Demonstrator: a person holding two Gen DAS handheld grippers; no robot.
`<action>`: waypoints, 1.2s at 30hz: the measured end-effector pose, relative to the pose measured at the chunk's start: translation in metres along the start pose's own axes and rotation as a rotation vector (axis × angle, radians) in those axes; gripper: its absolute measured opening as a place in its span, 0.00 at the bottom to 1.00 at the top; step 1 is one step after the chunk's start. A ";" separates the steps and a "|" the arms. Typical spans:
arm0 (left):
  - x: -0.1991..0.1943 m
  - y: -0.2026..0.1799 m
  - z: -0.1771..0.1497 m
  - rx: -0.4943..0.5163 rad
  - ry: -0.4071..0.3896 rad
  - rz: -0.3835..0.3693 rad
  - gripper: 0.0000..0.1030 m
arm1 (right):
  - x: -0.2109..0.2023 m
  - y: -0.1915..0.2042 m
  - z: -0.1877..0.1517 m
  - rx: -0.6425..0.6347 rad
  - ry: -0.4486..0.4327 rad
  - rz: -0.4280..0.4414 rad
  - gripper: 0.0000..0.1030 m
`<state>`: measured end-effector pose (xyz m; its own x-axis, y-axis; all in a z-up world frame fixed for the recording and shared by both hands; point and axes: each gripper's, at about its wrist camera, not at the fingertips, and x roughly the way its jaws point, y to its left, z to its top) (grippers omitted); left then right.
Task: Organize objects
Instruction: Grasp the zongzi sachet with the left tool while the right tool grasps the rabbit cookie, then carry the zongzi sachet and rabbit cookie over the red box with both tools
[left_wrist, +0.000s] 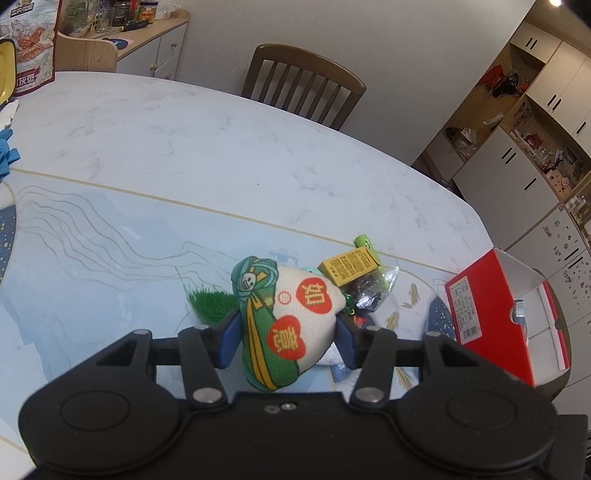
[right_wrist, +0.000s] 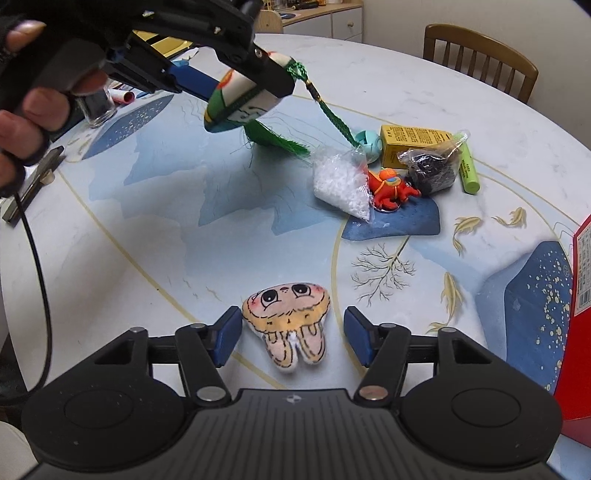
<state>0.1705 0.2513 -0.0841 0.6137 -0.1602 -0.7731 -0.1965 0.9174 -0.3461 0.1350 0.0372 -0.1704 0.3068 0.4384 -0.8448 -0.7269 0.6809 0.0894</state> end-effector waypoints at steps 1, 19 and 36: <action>-0.002 -0.001 -0.001 -0.001 -0.001 0.000 0.50 | 0.000 0.001 -0.001 -0.006 0.000 -0.003 0.49; -0.043 -0.057 0.002 0.055 -0.030 -0.082 0.50 | -0.087 -0.027 0.001 0.054 -0.160 -0.040 0.39; -0.020 -0.191 -0.004 0.207 -0.006 -0.183 0.50 | -0.188 -0.149 -0.033 0.227 -0.240 -0.159 0.39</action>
<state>0.1929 0.0778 -0.0042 0.6290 -0.3283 -0.7047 0.0779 0.9285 -0.3630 0.1652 -0.1664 -0.0423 0.5602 0.4237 -0.7118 -0.5121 0.8526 0.1045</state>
